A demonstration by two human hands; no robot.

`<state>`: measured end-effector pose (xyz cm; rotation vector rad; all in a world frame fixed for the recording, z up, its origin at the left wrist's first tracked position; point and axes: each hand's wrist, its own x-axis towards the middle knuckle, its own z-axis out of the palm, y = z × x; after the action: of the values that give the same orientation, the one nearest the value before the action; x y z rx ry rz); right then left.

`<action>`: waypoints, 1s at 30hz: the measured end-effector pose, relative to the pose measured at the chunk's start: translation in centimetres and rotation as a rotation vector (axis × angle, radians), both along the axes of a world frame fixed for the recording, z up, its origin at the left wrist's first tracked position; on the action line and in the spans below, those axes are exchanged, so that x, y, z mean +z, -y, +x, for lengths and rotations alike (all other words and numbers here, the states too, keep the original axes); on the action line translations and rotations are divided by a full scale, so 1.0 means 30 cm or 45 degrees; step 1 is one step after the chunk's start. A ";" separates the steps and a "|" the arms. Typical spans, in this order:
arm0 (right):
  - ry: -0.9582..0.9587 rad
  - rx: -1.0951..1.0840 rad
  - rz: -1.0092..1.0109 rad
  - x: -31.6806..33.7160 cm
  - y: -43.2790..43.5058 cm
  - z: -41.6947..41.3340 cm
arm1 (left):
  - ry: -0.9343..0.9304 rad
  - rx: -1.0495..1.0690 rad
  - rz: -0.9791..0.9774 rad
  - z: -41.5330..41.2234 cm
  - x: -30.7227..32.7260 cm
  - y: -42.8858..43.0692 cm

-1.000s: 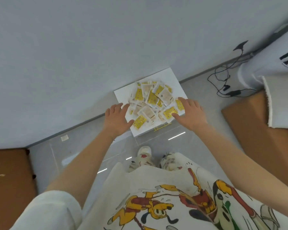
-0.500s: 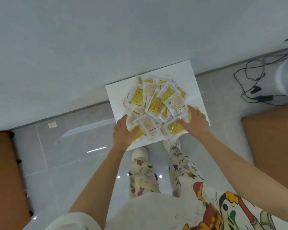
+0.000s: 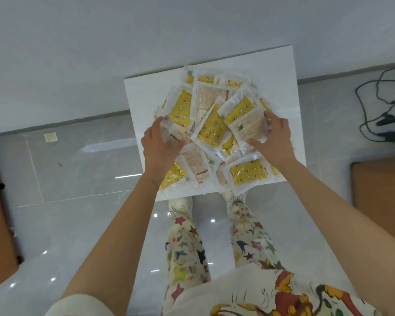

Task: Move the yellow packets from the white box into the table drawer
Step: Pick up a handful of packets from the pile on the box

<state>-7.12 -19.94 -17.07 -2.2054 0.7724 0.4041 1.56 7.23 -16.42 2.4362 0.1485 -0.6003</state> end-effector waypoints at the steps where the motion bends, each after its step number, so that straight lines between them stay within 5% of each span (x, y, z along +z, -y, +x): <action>1: 0.003 -0.008 0.004 -0.004 0.001 0.008 | -0.011 0.020 0.017 -0.009 -0.002 -0.006; 11: 0.054 -0.263 0.144 0.009 -0.026 0.092 | -0.009 -0.142 0.263 -0.125 0.020 -0.003; 21: 0.131 -0.151 0.120 0.025 -0.090 0.109 | 0.124 -0.079 0.154 -0.156 0.009 -0.008; 30: -0.127 0.050 -0.181 0.026 -0.041 0.149 | -0.110 0.025 -0.112 -0.133 0.020 -0.015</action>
<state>-2.66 -18.71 -16.29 -2.3501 0.8350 0.4959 -2.42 7.69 -15.82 2.3228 0.1781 -0.6894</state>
